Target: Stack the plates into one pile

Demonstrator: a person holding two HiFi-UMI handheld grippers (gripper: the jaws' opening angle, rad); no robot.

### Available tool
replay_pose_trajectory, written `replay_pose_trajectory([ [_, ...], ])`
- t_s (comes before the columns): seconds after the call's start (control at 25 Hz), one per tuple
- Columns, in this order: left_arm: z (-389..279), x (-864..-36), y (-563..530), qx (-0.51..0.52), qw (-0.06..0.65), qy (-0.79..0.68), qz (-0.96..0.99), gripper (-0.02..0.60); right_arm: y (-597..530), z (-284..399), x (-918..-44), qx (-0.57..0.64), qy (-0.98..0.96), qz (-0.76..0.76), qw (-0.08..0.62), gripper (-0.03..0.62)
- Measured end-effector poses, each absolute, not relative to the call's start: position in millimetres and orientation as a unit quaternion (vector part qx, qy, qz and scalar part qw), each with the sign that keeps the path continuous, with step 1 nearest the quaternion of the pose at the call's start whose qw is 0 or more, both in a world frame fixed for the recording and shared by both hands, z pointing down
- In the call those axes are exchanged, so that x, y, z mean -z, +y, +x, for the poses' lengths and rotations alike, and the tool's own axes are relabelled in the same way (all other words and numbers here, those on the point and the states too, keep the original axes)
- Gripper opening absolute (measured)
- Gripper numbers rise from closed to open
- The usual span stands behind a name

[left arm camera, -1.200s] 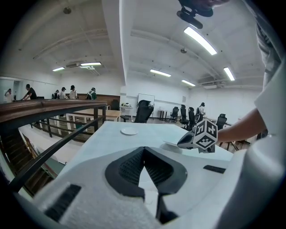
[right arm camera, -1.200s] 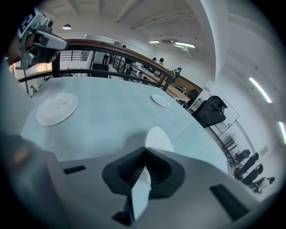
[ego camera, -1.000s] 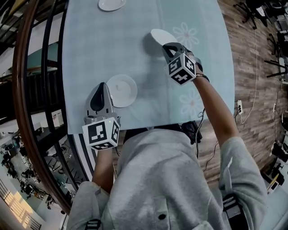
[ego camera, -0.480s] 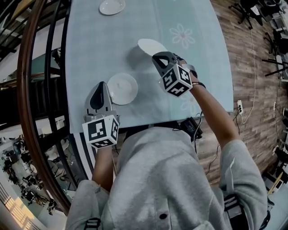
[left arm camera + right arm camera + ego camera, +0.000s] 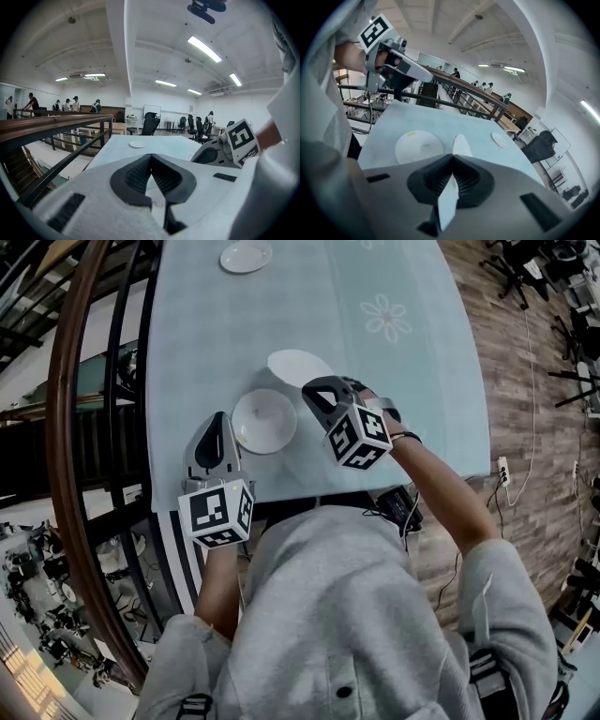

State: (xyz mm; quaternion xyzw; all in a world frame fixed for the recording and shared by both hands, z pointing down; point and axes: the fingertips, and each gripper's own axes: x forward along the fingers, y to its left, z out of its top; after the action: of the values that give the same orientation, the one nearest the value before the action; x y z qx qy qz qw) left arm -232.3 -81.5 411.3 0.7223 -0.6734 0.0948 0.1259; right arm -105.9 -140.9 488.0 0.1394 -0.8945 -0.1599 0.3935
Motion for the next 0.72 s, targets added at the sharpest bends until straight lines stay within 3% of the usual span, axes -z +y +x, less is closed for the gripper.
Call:
replay_pose_trajectory([
  [0.72, -263.8, -416.3, -62.6, -0.088, 0.135, -0.695, 0.7, 0.017, -35.5, -171.8, -544.6, 0.159, -0.894, -0.032, 0.417, 0.029],
])
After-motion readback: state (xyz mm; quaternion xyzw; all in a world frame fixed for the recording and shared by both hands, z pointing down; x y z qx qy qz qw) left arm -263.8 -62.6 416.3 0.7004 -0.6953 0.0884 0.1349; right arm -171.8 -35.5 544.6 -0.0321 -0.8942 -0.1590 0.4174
